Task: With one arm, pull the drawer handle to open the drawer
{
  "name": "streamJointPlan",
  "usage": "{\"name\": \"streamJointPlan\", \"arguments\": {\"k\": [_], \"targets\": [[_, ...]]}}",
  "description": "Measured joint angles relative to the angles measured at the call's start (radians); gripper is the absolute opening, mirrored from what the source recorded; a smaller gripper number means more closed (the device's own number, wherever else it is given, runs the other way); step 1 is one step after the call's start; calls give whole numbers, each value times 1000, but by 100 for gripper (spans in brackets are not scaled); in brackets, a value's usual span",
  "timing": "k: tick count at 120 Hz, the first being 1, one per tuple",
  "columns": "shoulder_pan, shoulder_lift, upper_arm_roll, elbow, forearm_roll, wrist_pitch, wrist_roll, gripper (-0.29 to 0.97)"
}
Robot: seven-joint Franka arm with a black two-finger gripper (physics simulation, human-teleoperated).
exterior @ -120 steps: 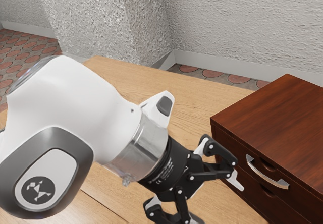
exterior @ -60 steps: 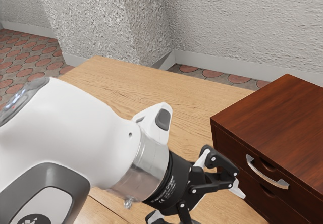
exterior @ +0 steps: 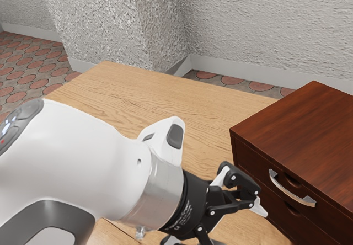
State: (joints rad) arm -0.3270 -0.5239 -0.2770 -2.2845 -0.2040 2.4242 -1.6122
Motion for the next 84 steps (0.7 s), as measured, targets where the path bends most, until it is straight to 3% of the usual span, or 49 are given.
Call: {"name": "streamJointPlan", "arguments": {"k": [36,84], "targets": [[13,58,-10,1,38,42,-30,47],[8,151,60,18,185,195,-53,40]]}}
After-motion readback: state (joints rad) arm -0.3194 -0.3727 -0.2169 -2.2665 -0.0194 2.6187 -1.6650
